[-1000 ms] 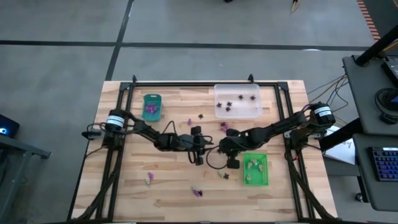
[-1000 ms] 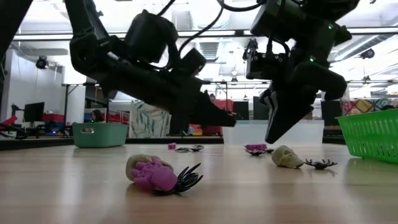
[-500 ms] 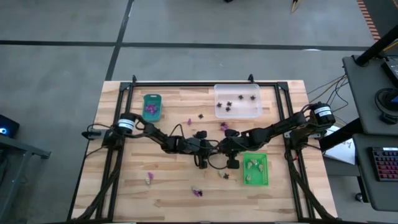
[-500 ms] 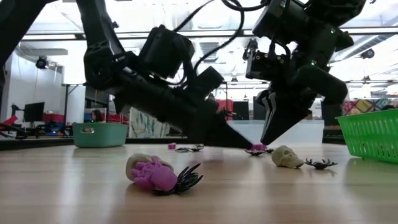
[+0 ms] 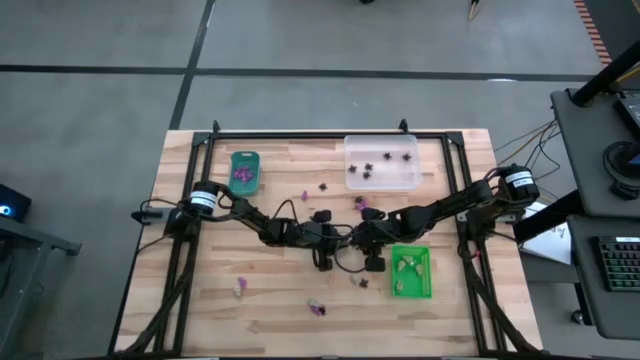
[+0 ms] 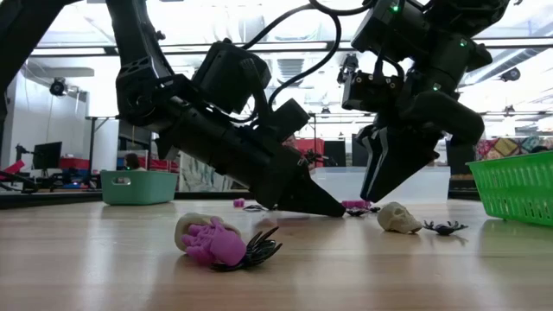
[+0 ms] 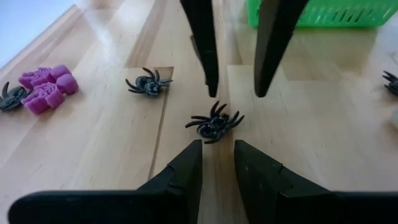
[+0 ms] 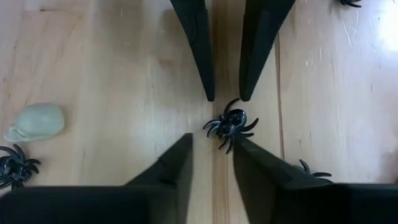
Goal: Sort Halloween decoration
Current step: Put the black spider toy into the white bin
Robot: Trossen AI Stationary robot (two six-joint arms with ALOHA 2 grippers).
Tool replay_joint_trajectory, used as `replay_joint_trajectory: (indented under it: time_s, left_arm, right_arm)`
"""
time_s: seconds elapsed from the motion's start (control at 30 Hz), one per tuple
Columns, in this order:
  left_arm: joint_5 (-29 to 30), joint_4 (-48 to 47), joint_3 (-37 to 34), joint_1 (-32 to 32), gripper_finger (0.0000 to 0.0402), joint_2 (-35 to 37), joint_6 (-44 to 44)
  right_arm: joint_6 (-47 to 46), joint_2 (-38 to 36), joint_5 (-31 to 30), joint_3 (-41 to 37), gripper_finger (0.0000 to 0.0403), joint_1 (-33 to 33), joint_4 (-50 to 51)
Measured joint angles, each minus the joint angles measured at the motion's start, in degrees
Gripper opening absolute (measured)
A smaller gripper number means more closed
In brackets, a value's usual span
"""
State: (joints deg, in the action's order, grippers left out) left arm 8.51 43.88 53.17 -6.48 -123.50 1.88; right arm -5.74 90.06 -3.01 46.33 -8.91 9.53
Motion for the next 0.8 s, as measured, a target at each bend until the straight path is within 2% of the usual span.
replay_joint_trajectory:
  time_s: [0.17,0.3,0.53,0.7,0.8]
  left_arm:
    - [0.0,-2.5,0.0,-0.3,0.0076,1.5,0.1]
    - [0.0,-3.7,0.0,-0.7,0.0076,3.8,-2.1]
    - [-1.6,1.4,1.0,-0.3,0.0073,2.4,-6.4]
    - [-1.6,1.4,2.7,0.1,0.0013,-0.7,-6.5]
    - [-1.6,1.5,3.0,0.3,0.0009,-1.5,-5.9]
  right_arm:
    - [1.3,0.0,0.0,0.0,0.0175,0.0,0.9]
    - [1.3,0.0,0.0,0.0,0.0198,0.0,2.2]
    - [0.7,0.0,0.0,0.0,0.0194,0.0,2.5]
    - [0.3,0.0,0.0,0.0,0.0185,0.0,2.4]
    - [0.2,0.0,0.0,0.0,0.0183,0.0,2.1]
